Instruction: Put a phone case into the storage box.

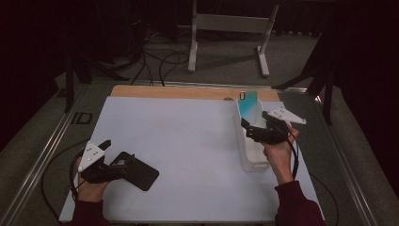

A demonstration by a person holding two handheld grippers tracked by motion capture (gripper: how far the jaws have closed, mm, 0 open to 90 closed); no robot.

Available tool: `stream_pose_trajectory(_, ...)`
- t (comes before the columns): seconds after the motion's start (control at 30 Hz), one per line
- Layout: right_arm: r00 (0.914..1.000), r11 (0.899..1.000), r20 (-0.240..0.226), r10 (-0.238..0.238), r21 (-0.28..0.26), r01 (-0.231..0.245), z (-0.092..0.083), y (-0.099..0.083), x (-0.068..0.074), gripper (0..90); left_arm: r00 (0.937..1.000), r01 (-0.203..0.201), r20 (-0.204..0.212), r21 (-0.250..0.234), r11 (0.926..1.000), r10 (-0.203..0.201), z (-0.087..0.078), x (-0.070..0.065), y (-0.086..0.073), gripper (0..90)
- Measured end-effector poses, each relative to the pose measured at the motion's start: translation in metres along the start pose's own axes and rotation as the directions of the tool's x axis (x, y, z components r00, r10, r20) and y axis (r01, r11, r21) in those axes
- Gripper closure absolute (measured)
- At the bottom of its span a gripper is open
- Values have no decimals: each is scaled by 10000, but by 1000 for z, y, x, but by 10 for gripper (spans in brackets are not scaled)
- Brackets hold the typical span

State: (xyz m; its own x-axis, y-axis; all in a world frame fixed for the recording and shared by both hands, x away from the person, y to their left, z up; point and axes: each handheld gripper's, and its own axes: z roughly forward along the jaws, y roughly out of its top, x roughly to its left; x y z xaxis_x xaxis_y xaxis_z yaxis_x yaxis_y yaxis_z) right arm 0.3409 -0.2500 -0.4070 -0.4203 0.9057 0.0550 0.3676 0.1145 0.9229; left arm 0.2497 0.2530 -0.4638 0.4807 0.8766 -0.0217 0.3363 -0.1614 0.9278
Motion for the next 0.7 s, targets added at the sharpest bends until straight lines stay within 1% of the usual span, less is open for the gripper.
stream_pose_trajectory(0.1, 9999, 9998, -122, 58, -186, -60, -9, -9, 3, 113, 10000, 40, -57, 92, 10000, -40, 0, 2, -1, 16)
stream_pose_trajectory(0.13, 10000, 9995, -98, 15, -328, -18, -13, -13, 4, 113, 10000, 70, -69, 77, 9999, -70, 0, 2, -1, 16)
stream_pose_trajectory(0.27, 9998, 9990, -175, -42, -453, 34, -23, -27, 7, 111, 9999, 56, -95, 106, 9999, -55, -1, 2, -1, 16)
stream_pose_trajectory(0.37, 9999, 9985, -145, -12, -554, 4, -30, -38, 9, 105, 9999, 100, -118, 172, 9998, -98, 0, 4, -2, 16)
stream_pose_trajectory(0.4, 9999, 9981, -105, -65, -620, 59, -32, -42, 9, 102, 9999, 90, -142, 202, 9998, -88, 0, 4, -2, 16)
stream_pose_trajectory(0.43, 10000, 9980, -68, -32, -630, 28, -34, -45, 9, 102, 9998, 95, -184, 228, 9997, -91, -1, 5, -3, 16)
stream_pose_trajectory(0.57, 9999, 9952, 28, 139, -970, -136, -42, -58, 8, 101, 9995, 235, -211, 247, 9994, -230, -2, 8, -4, 25)
stream_pose_trajectory(0.6, 9999, 9953, 14, 143, -954, -141, -44, -60, 8, 101, 9994, 233, -250, 274, 9994, -226, -3, 9, -4, 27)
stream_pose_trajectory(0.7, 9999, 9948, 145, -8, -1017, 23, -48, -66, 7, 101, 9985, 307, -470, 334, 9990, -291, -5, 11, -5, 43)
